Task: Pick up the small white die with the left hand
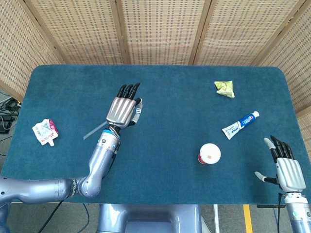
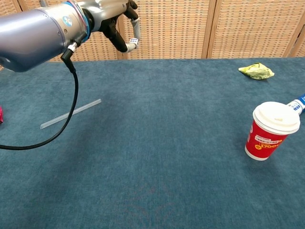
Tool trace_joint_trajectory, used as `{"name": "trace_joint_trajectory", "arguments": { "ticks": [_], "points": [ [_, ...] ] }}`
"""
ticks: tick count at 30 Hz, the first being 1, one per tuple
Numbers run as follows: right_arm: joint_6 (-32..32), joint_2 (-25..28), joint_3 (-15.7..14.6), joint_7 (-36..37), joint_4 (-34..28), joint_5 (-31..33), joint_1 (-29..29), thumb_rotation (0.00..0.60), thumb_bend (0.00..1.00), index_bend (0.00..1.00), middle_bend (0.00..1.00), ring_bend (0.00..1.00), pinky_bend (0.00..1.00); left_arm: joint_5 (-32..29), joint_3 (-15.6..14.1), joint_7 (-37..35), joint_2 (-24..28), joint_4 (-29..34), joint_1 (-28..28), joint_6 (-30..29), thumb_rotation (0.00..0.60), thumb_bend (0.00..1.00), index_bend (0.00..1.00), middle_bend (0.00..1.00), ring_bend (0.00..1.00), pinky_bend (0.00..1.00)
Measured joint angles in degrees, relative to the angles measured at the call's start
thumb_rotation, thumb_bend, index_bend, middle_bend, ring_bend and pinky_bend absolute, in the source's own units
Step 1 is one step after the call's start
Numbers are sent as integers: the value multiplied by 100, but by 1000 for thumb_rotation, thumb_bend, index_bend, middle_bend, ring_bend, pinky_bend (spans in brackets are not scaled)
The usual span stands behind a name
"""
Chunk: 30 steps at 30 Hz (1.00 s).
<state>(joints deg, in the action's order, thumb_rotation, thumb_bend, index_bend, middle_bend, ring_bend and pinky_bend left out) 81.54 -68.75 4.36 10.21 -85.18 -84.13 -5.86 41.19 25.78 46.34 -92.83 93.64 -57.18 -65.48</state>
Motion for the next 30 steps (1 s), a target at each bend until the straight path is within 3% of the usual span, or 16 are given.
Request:
{"name": "trace_joint_trajectory", "arguments": {
  "ticks": [12, 30],
  "points": [
    [29, 34, 11, 27, -14, 17, 21, 600, 52, 75, 0, 0, 0, -106, -228, -25, 54, 61, -114, -53, 600, 318, 214, 0, 0, 0],
    [-25, 24, 3, -30, -9, 50, 11, 600, 52, 75, 0, 0, 0, 13, -606, -307, 344, 167, 82, -266, 600, 310, 148, 0, 0, 0]
  ]
}}
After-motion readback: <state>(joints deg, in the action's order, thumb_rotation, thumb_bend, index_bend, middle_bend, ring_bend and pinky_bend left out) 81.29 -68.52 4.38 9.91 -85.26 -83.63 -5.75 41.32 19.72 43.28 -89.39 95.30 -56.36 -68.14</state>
